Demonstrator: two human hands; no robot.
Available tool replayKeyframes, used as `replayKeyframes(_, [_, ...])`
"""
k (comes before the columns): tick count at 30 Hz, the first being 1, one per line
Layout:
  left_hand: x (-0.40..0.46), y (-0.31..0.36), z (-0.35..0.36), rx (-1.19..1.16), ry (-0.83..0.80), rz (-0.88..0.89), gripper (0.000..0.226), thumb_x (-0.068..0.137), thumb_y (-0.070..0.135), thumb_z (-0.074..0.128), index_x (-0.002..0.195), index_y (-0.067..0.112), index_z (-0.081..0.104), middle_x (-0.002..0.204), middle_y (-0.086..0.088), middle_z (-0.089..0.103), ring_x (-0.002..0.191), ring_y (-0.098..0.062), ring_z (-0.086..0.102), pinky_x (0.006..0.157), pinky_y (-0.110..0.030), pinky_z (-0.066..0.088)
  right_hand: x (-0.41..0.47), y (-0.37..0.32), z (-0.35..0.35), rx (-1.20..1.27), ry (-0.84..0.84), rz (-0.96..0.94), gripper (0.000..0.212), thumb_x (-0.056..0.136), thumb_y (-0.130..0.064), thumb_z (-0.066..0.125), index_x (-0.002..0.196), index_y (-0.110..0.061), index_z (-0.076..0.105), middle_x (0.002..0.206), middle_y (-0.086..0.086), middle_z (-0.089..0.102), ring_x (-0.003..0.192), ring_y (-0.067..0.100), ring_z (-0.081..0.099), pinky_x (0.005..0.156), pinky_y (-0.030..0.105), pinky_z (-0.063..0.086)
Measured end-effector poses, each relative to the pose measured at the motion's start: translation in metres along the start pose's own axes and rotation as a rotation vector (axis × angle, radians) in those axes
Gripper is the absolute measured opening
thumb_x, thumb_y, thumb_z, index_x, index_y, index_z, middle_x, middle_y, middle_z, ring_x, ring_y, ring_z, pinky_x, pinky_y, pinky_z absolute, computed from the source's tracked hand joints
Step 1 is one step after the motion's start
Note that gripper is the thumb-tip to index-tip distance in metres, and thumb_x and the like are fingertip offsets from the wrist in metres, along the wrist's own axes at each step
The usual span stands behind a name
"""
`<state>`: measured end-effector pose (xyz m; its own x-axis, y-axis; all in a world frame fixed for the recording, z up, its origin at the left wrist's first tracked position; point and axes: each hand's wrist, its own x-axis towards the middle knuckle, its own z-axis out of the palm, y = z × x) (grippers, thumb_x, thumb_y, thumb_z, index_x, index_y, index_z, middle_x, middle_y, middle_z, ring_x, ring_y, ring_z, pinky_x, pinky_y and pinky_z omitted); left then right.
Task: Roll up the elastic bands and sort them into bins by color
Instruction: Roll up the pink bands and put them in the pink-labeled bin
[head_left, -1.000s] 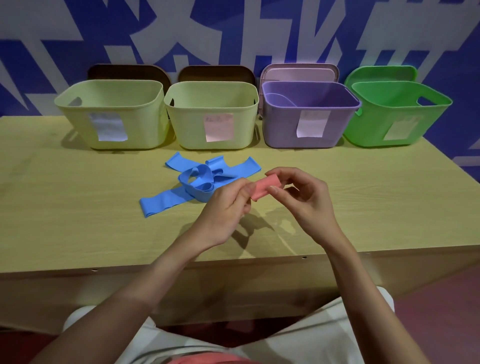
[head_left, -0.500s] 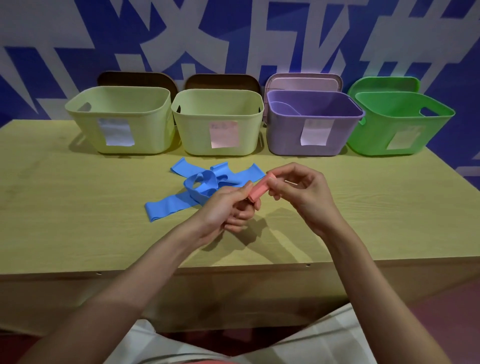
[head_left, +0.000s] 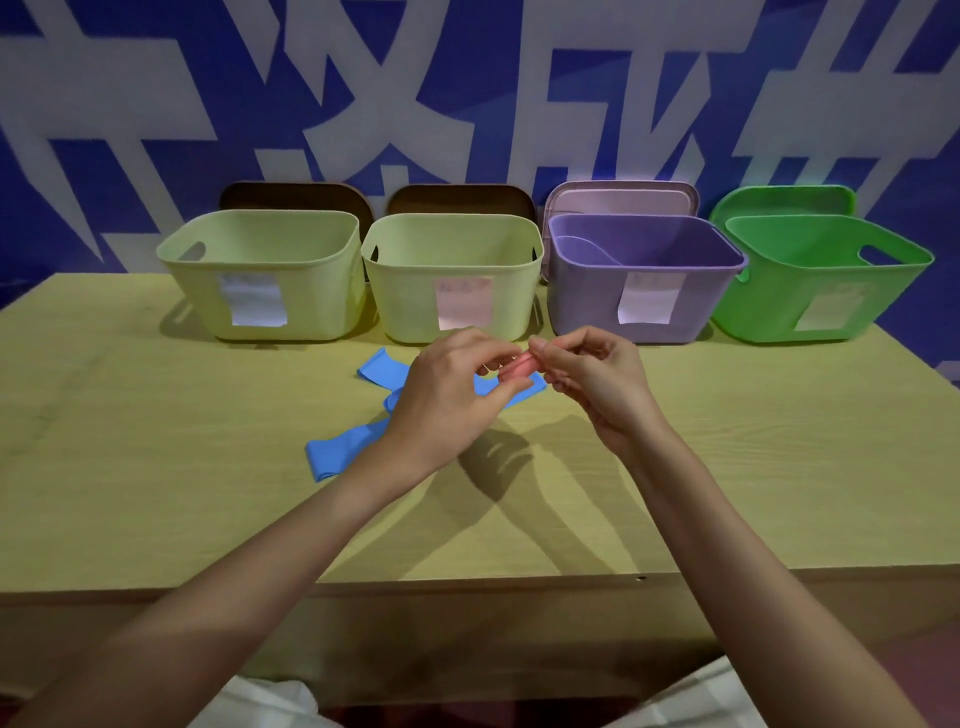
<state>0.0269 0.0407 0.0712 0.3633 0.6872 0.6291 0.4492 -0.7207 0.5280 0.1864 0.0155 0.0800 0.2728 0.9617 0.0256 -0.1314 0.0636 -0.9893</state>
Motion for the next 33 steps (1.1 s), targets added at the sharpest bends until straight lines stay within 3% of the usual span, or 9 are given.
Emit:
replayKeyframes(2, [0.006,-0.007,0.002,0.077,0.001,-0.009,0.033,0.073,0.032,0.076,0.1,0.014,0.072,0.083,0.0,0.065,0.077,-0.019,0.059,0.07,-0.031,0.047,0.007,0.002,0.007,0.022,0.026,0.009,0.024,0.081,-0.005,0.073,0.067,-0.008,0.054,0.066,0.013,0.056,0.049,0.011,0.051,0.056,0.024,0.039])
replayKeyframes(6, [0.022,-0.017,0.003,0.195,0.026,0.027,0.02,0.076,0.031,0.071,0.085,0.014,0.075,0.074,-0.002,0.061,0.074,-0.022,0.056,0.067,-0.026,0.037,0.022,0.003,0.019,0.085,0.044,0.052,0.026,0.083,-0.006,0.072,0.071,-0.009,0.05,0.052,0.001,0.055,0.043,0.006,0.046,0.05,0.018,0.037])
replayKeyframes(11, [0.047,-0.034,0.001,0.242,0.018,0.072,0.016,0.079,0.028,0.073,0.087,0.014,0.077,0.074,-0.005,0.063,0.074,-0.024,0.058,0.064,-0.035,0.048,0.044,-0.004,0.027,0.14,0.016,0.129,0.028,0.086,-0.008,0.07,0.071,-0.012,0.046,0.062,0.007,0.063,0.047,0.008,0.043,0.049,0.018,0.036])
replayKeyframes(16, [0.074,-0.048,0.0,0.233,0.009,0.131,0.013,0.076,0.021,0.078,0.086,0.013,0.077,0.084,-0.004,0.069,0.077,-0.021,0.063,0.071,-0.03,0.051,0.072,-0.013,0.028,0.11,-0.002,0.155,0.032,0.085,-0.008,0.069,0.067,-0.015,0.044,0.076,0.016,0.062,0.047,0.008,0.045,0.05,0.018,0.036])
replayKeyframes(20, [0.102,-0.061,0.001,0.219,-0.006,0.177,0.014,0.082,0.026,0.074,0.091,0.015,0.077,0.078,-0.005,0.067,0.068,-0.019,0.062,0.062,-0.039,0.054,0.099,-0.023,0.028,0.034,-0.036,0.118,0.02,0.087,-0.014,0.07,0.073,-0.007,0.056,0.075,0.012,0.06,0.051,0.006,0.048,0.051,0.015,0.039])
replayKeyframes(23, [0.129,-0.071,0.004,0.212,0.025,0.193,0.013,0.082,0.025,0.074,0.084,0.013,0.076,0.074,-0.002,0.068,0.064,-0.016,0.061,0.06,-0.038,0.053,0.123,-0.033,0.027,0.045,-0.074,0.08,0.025,0.093,-0.021,0.062,0.077,-0.003,0.067,0.067,0.007,0.056,0.056,0.009,0.048,0.052,0.016,0.039])
replayKeyframes(28, [0.176,-0.085,0.007,-0.053,-0.014,-0.203,0.027,0.08,0.043,0.074,0.076,0.017,0.075,0.068,0.008,0.071,0.064,-0.005,0.066,0.065,-0.025,0.056,0.158,-0.052,0.022,-0.131,-0.078,-0.03,0.03,0.1,-0.03,0.049,0.099,-0.007,0.067,0.083,0.006,0.066,0.074,0.01,0.059,0.062,0.019,0.045])
replayKeyframes(31, [0.203,-0.1,0.007,-0.156,-0.111,-0.465,0.013,0.074,0.026,0.081,0.08,0.017,0.074,0.079,0.003,0.072,0.077,-0.006,0.068,0.072,-0.021,0.056,0.179,-0.049,0.018,-0.407,-0.011,-0.191,0.024,0.098,-0.027,0.052,0.102,-0.01,0.068,0.09,0.001,0.068,0.083,0.01,0.062,0.07,0.021,0.049])
replayKeyframes(33, [0.218,-0.112,0.009,-0.237,-0.203,-0.621,0.017,0.072,0.012,0.082,0.086,0.009,0.072,0.087,-0.008,0.072,0.081,-0.016,0.07,0.07,-0.024,0.058,0.191,-0.039,0.017,-0.61,0.031,-0.325,0.018,0.095,-0.023,0.058,0.1,-0.01,0.068,0.09,0.0,0.068,0.084,0.01,0.062,0.071,0.021,0.049])
